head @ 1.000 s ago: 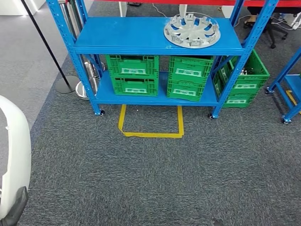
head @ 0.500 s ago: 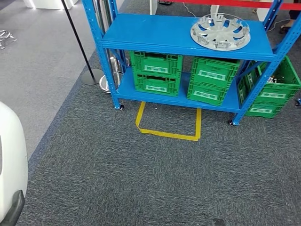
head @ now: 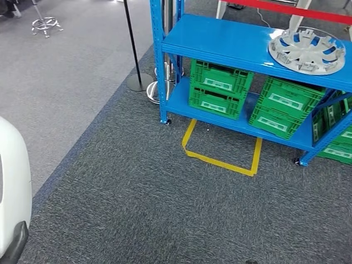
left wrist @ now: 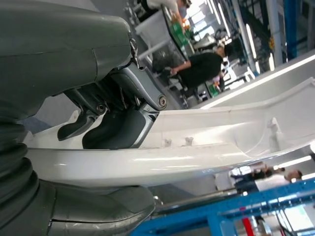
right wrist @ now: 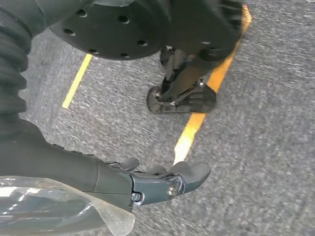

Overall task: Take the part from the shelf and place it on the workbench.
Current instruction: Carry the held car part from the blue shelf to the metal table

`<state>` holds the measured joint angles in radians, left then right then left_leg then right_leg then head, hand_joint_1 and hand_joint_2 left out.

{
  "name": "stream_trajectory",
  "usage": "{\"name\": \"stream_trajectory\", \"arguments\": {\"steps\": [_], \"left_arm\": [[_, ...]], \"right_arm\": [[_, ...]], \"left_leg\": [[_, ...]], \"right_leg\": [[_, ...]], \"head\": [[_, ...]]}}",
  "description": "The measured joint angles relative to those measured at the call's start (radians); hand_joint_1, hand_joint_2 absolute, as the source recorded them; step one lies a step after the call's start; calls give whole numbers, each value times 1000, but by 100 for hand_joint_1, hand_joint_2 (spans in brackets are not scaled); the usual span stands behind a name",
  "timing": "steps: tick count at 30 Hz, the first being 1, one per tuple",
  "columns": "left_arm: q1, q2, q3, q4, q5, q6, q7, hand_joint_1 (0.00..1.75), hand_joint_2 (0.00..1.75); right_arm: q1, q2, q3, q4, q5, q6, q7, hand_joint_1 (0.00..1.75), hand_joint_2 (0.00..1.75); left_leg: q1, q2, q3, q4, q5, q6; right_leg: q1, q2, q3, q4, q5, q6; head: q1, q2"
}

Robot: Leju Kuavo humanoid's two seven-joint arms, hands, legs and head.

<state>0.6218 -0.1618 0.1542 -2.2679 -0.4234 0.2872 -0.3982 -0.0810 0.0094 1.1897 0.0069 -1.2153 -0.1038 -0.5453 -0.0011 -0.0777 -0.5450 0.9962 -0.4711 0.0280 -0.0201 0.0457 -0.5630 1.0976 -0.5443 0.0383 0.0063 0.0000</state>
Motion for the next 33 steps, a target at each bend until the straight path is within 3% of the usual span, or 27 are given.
{"name": "stream_trajectory", "arguments": {"steps": [1,3,9,13,14,16,18,19,20,22,24,26,28,29,30,31,33], "left_arm": [[0,1,-1,-3,0,1,0,175,175],[1,2,-2,-9,0,4,-1,175,175],[2,3,-2,-13,1,6,-2,175,175],[1,7,-5,-19,1,7,-1,175,175],[2,8,-6,-19,2,7,-1,175,175],[2,9,-6,-19,2,7,0,175,175],[1,9,-6,-20,4,8,-1,175,175],[0,9,-6,-21,5,8,-1,175,175],[0,9,-6,-21,6,9,-1,175,175],[2,9,-6,-24,10,11,-3,175,175],[3,9,-6,-29,12,13,-7,175,175],[2,9,-6,-33,14,14,-12,175,175],[1,9,-6,-34,14,12,-14,175,175],[2,9,-6,-34,14,12,-15,175,175],[2,9,-6,-34,14,11,-15,175,175],[2,9,-6,-34,14,10,-15,175,175],[2,10,-6,-34,14,10,-17,175,175]], "right_arm": [[0,0,1,0,-1,0,-1,0,175],[0,0,3,0,-4,0,-5,0,175],[-1,1,8,0,-7,2,-10,0,175],[-5,1,18,0,-17,4,-19,0,175],[-6,1,20,0,-17,4,-20,0,175],[-12,1,23,0,-17,5,-20,0,175],[-16,1,27,0,-19,5,-20,0,175],[-16,1,29,0,-21,5,-20,0,175],[-16,1,31,0,-23,5,-20,0,175],[-16,1,35,0,-27,5,-19,0,175],[-17,1,39,0,-32,5,-20,0,175],[-12,1,41,0,-37,5,-20,0,175],[-3,1,42,0,-39,5,-19,0,175],[0,1,43,0,-40,5,-19,0,175],[1,1,43,0,-40,5,-19,0,175],[1,1,43,0,-40,5,-19,0,175],[1,0,43,0,-42,5,-19,0,175]], "left_leg": [[-1,-12,-5,6,-1,-4],[-1,-33,-17,14,0,-16],[3,-51,-25,16,3,-26],[7,67,-151,290,-126,-53],[8,70,-152,297,-117,-53],[6,85,-99,197,-55,-46],[-5,134,-33,70,-12,-31],[-11,153,-16,35,-6,-25],[-17,160,-13,23,-10,-19],[-16,137,-17,16,-5,-9],[-9,114,-15,6,2,3],[-5,93,-15,2,6,10],[-6,66,-15,3,5,12],[-6,52,-14,3,5,12],[-5,37,-12,4,5,11],[-4,23,-10,5,4,10],[-4,-3,-12,16,-1,1]], "right_leg": [[-3,26,24,-51,17,-1],[-7,56,42,-88,17,-2],[-6,35,44,-88,16,-8],[-1,-69,53,-94,14,-35],[1,-84,54,-94,13,-35],[2,-109,60,-94,9,-33],[5,-129,65,-94,2,-26],[7,-140,67,-94,0,-20],[8,-151,69,-95,-2,-15],[8,-166,74,-98,-7,-4],[6,-125,60,-66,-34,3],[5,-66,7,48,-94,7],[5,-49,-59,173,-134,9],[5,-47,-74,193,-127,9],[4,-45,-69,170,-98,10],[3,-37,-47,112,-56,11],[-4,9,9,-21,4,11]], "head": [[-1,0],[-2,0],[-2,0],[-17,0],[-17,0],[-18,0],[-18,0],[-18,0],[-18,0],[-19,0],[-16,0],[-12,0],[-11,0],[-11,0],[-11,0],[-11,0],[-11,0]]}}
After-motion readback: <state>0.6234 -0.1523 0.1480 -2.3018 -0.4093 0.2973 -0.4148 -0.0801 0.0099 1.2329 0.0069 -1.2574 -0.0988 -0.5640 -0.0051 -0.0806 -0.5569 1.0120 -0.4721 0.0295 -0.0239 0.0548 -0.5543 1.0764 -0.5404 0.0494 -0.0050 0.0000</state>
